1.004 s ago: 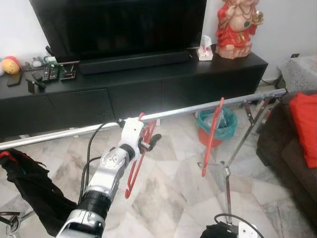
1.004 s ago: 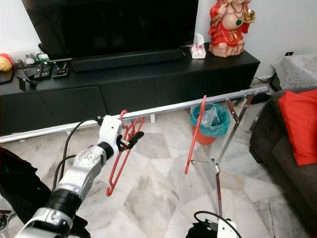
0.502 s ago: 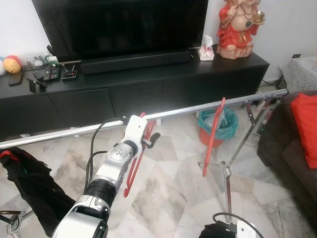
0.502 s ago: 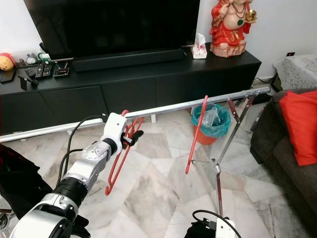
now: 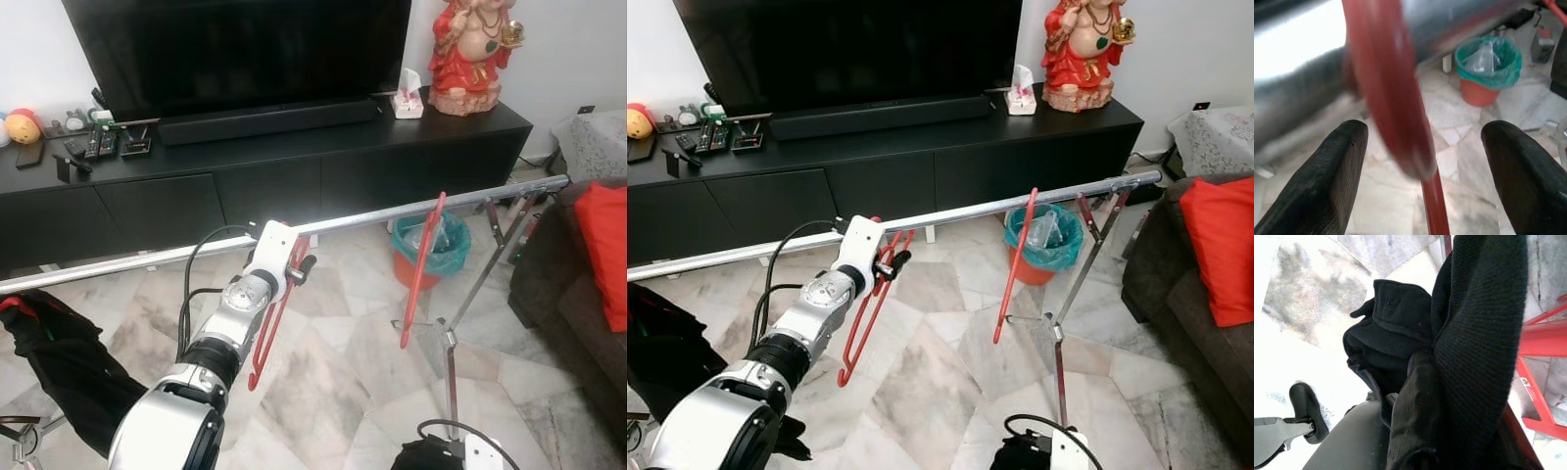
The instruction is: Hang hanger
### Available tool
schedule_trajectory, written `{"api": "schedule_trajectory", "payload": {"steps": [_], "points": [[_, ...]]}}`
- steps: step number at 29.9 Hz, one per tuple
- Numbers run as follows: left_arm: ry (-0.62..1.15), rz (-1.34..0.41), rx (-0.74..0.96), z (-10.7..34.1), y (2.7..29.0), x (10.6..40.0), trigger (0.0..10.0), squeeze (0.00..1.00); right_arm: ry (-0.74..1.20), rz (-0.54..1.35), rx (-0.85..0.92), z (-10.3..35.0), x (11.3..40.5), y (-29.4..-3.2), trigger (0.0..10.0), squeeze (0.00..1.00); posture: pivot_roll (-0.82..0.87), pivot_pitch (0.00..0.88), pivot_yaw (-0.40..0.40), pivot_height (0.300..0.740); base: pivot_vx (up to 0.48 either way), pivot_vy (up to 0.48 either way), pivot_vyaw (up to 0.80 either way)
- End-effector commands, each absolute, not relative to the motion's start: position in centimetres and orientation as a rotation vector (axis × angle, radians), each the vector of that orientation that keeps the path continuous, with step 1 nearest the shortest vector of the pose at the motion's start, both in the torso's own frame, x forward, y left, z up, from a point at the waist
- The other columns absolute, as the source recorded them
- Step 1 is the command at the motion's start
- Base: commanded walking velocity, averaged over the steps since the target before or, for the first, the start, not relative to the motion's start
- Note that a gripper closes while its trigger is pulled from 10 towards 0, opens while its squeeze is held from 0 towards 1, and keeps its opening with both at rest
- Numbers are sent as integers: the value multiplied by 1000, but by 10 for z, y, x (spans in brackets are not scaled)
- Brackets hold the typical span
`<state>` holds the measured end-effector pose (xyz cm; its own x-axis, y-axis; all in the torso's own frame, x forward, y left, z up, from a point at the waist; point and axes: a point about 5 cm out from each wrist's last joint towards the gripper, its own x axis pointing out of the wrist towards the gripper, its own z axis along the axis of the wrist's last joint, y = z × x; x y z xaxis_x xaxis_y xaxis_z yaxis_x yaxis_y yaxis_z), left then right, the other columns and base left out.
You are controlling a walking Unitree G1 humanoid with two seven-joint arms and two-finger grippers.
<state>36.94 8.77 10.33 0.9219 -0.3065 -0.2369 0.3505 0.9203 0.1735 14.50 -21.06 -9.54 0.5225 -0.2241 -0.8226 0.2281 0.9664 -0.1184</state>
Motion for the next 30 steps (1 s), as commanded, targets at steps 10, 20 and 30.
{"api": "schedule_trajectory", "payload": {"steps": [10,20,30], "points": [[270,-363,267,93,90,367,6235,0,985,-258,5,-95,146,-209,10000,0,-16,0,12,740,0,0,0],[250,-334,265,96,93,370,0,0,989,-258,0,-95,144,-215,10000,0,-18,0,12,740,0,0,0],[256,-313,266,97,101,371,0,0,1000,-252,-3,-98,140,-209,10000,0,-18,0,10,740,0,0,0]]}}
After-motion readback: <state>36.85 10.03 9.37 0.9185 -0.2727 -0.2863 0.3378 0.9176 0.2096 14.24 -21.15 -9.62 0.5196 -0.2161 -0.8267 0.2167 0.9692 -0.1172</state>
